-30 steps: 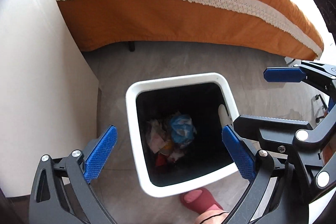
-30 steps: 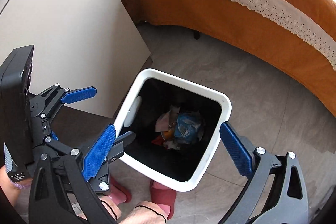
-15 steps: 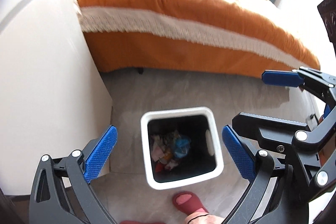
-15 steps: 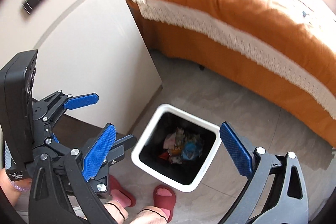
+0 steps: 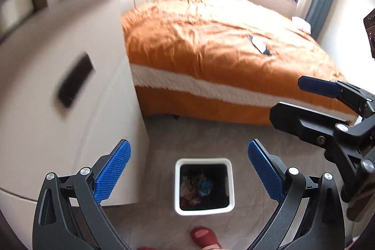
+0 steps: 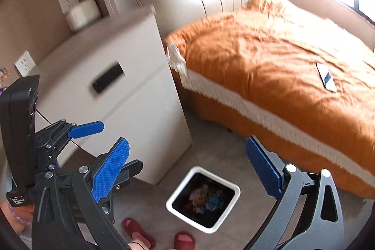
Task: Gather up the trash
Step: 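Move both open tools back to the desk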
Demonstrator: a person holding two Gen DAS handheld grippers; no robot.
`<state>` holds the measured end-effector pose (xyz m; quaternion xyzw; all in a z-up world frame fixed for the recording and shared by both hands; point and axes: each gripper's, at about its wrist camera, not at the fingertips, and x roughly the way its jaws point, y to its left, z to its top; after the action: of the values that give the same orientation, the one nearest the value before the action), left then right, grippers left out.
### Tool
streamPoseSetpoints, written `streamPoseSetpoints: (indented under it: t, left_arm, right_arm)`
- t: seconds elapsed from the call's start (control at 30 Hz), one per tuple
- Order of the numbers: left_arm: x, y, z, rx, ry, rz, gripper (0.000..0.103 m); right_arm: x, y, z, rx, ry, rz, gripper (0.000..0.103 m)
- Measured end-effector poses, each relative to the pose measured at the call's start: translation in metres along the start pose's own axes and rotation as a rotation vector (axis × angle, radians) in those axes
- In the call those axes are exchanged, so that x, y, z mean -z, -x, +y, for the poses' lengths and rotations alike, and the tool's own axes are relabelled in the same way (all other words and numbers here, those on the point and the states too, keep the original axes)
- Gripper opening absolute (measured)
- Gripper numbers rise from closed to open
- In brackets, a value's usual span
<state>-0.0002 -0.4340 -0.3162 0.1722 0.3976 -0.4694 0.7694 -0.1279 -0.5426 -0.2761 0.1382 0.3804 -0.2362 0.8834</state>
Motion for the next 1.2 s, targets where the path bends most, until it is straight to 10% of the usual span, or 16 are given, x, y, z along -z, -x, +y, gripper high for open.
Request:
streamPoseSetpoints:
  t: [0.57, 1.2]
  left_arm:
    - [-0.04, 0.159, 0.054, -0.159, 0.143, -0.172, 0.098]
    - [0.049, 0.337, 0.218, -0.657, 0.477, -0.253, 0.098]
  right_arm:
    - [-0.082, 0.076, 0.103, -0.191, 0.155, -0.184, 0.099]
    - [-0.124, 0.074, 0.332, -0.599, 0.491, -0.24, 0.099]
